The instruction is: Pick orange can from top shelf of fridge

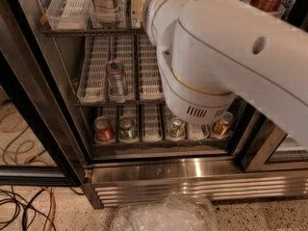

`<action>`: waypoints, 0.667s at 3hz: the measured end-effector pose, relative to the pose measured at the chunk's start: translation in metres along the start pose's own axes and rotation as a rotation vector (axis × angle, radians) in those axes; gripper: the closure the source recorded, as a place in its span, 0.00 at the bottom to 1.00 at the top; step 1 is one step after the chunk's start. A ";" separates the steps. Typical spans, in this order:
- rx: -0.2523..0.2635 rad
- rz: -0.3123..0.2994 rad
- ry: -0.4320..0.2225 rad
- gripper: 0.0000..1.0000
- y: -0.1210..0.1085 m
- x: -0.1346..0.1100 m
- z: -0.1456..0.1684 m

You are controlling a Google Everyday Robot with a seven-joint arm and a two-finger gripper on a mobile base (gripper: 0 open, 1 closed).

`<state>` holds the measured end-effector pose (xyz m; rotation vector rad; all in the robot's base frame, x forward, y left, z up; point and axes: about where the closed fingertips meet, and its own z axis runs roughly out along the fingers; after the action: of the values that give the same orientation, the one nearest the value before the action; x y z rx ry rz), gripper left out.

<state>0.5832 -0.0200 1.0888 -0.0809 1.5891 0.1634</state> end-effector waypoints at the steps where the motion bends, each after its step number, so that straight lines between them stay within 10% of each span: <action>1: -0.028 0.081 0.080 1.00 0.012 0.028 -0.022; 2: -0.042 0.122 0.132 1.00 0.013 0.051 -0.046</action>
Offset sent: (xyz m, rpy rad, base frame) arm -0.0851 -0.0109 -0.0914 0.1575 0.2409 0.0658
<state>0.5340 -0.0117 1.0389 -0.0271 1.7230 0.2917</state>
